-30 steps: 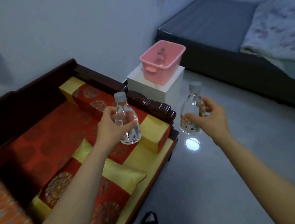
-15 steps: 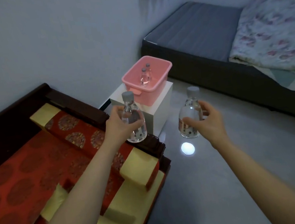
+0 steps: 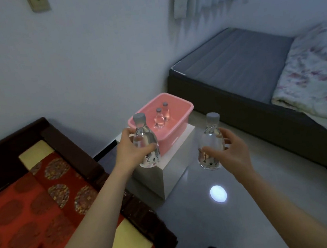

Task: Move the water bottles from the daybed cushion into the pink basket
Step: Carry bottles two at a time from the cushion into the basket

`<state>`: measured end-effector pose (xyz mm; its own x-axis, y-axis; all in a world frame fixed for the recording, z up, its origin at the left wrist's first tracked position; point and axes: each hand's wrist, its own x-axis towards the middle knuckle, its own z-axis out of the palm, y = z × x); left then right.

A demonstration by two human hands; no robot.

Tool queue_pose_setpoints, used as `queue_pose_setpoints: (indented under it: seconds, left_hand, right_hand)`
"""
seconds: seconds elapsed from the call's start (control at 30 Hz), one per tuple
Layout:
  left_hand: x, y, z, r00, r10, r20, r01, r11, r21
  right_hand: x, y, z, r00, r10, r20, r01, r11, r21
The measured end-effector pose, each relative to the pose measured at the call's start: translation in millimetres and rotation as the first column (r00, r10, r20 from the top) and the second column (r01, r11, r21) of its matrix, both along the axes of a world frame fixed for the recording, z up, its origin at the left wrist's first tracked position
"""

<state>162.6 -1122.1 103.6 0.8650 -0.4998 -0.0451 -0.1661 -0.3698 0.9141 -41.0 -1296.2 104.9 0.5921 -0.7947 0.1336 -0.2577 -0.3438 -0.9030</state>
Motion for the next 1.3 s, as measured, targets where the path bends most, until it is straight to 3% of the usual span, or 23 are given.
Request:
queue_pose_setpoints:
  seconds: [0.27,0.63,0.97,1.3]
  left_hand:
    - [21.4,-112.7,-1.1,0.992,0.122,0.016,-0.123,0.992,0.040]
    - [86.5,-204.9,-44.7,0.970,0.244,-0.011,-0.242,0.967,0.084]
    - [179.2,-265.4,-103.2,0.924,0.376,-0.067,-0.364,0.920,0.142]
    - [216.8,-317.0,-181.4,0.860,0.481,-0.168,-0.455,0.874,0.172]
  right_hand:
    - [46.4,-149.8,-5.1,0.991,0.112,-0.068,-0.115,0.993,-0.033]
    - [145.6,-266.2,-36.1,0.967,0.245,-0.069,-0.248,0.968,-0.035]
    - [275.9,-356.6,-74.3,0.886,0.421,-0.194,-0.424,0.905,0.030]
    - [365.1,-383.2,-158.9,0.810,0.449,-0.376,-0.438,0.891,0.120]
